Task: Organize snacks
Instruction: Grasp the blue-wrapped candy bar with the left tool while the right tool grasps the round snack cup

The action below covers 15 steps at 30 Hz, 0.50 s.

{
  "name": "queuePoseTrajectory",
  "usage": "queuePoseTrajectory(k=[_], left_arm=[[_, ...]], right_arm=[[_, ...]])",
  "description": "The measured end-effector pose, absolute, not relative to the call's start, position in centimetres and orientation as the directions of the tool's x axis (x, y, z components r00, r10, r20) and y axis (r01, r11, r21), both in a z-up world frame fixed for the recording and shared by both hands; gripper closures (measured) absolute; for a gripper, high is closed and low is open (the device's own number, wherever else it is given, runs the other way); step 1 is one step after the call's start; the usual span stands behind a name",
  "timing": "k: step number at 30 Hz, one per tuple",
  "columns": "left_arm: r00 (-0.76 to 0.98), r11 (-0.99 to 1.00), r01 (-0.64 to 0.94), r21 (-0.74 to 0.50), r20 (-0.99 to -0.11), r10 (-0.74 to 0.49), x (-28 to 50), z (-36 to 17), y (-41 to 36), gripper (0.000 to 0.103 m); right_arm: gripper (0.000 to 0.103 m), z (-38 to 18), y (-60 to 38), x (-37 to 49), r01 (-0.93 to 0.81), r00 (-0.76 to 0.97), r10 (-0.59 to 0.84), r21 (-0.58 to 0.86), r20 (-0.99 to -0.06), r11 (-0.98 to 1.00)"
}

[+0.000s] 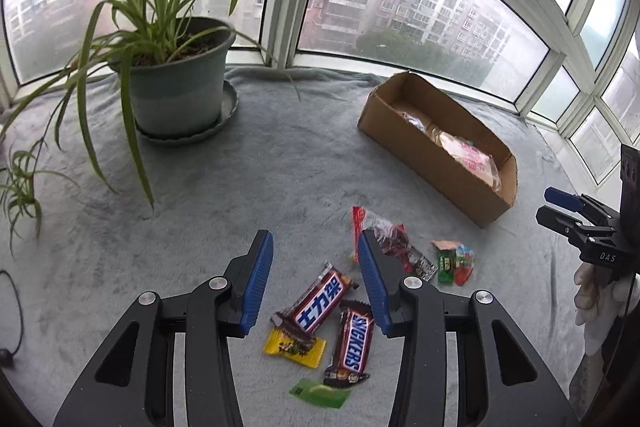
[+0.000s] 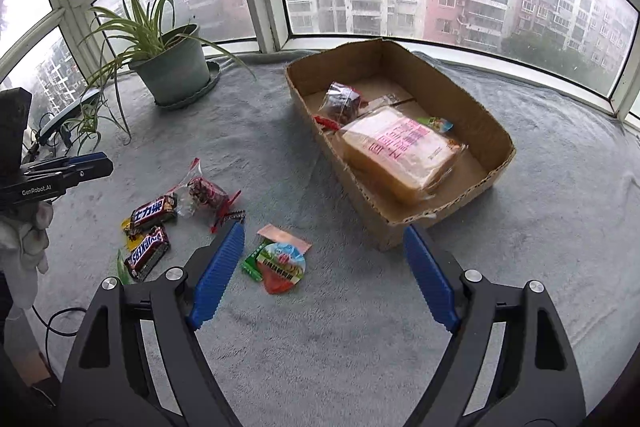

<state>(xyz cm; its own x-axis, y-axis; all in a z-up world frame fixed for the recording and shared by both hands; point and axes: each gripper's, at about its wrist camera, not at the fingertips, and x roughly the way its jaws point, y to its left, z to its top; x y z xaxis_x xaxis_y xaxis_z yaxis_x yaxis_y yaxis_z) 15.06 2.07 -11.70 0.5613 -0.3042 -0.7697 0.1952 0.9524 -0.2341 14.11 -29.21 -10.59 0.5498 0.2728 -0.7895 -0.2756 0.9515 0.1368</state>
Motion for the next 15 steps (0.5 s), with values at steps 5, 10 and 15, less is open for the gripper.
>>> queuePoseTrajectory(k=[5, 10, 15], left_arm=[[0.52, 0.953, 0.187, -0.239, -0.799, -0.302, 13.9, -14.2, 2.4, 0.06], [0.493, 0.953, 0.183, -0.243, -0.816, -0.302, 13.4, -16.1, 2.3, 0.06], [0.471, 0.954, 0.179, -0.239, -0.831, -0.297, 13.6, -17.3, 2.4, 0.06]], right_arm=[[0.019, -13.3, -28.0, 13.6, -0.271, 0.507, 0.268, 0.144, -0.819, 0.952], [0.019, -15.3, -26.7, 13.7, -0.274, 0.467, 0.274, 0.157, -0.841, 0.949], [0.019, -16.6, -25.9, 14.6, -0.269, 0.444, 0.266, 0.156, -0.856, 0.95]])
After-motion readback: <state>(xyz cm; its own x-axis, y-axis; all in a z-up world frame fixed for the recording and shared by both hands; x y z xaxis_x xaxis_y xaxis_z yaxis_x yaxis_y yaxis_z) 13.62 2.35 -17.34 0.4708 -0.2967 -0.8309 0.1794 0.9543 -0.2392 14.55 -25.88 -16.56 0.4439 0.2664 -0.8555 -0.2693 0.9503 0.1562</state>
